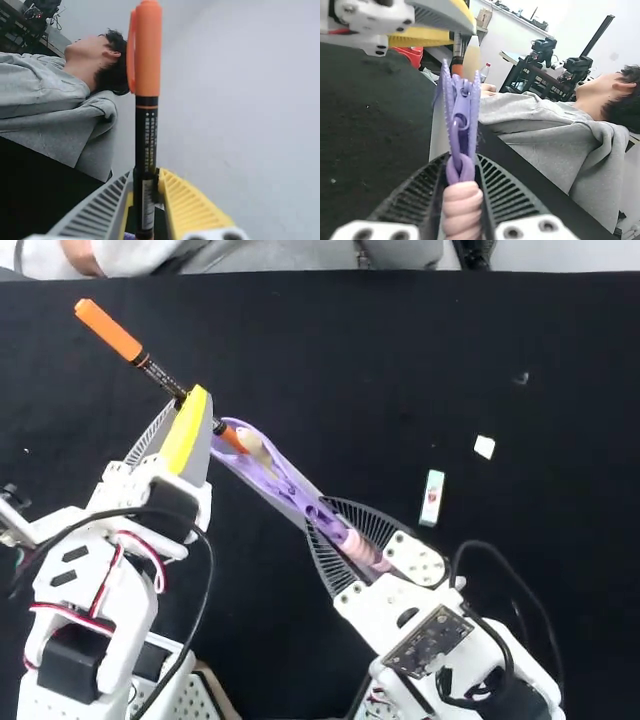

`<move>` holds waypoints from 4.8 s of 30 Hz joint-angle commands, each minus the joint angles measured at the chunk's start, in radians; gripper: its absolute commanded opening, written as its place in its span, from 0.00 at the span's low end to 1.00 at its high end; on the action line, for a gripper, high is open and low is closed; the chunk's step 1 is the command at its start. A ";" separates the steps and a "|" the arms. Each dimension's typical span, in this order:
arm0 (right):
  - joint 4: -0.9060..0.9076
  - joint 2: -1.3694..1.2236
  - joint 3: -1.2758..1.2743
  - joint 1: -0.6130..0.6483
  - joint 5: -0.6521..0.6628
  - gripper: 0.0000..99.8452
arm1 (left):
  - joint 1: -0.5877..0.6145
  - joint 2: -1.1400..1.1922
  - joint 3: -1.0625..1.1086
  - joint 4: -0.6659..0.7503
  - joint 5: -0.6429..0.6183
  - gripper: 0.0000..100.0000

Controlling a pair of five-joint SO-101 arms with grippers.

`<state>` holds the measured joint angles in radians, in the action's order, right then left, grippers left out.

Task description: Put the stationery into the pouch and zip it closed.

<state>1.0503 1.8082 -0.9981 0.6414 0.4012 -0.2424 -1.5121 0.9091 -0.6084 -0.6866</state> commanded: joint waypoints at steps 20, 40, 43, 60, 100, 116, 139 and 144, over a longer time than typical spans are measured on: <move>-0.021 0.148 0.019 -0.018 0.006 0.01 | -0.223 -0.009 0.091 0.035 0.190 0.15; -0.014 0.147 0.051 -0.021 0.006 0.01 | -0.415 -0.009 -0.038 -0.114 0.405 0.19; -0.014 0.147 0.051 -0.021 0.006 0.01 | -0.414 -0.009 -0.030 -0.112 0.407 0.19; -0.012 0.147 0.059 -0.018 0.006 0.01 | -0.213 -0.009 -0.160 -0.106 0.562 0.19; -0.015 0.147 0.139 -0.017 -0.003 0.01 | 0.257 0.005 0.499 0.367 0.410 0.19; 0.003 0.148 0.091 -0.014 -0.003 0.01 | 0.061 0.509 0.099 0.376 0.356 0.18; -0.049 0.148 -0.074 -0.018 0.006 0.01 | -0.019 -0.281 0.171 0.025 0.356 0.18; -0.106 0.143 -0.131 -0.028 0.057 0.01 | 0.208 -0.278 0.171 0.028 0.282 0.18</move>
<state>1.0073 1.8082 -1.1331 0.6352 0.4212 -0.1550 -1.8006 1.0856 -0.5823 -0.3537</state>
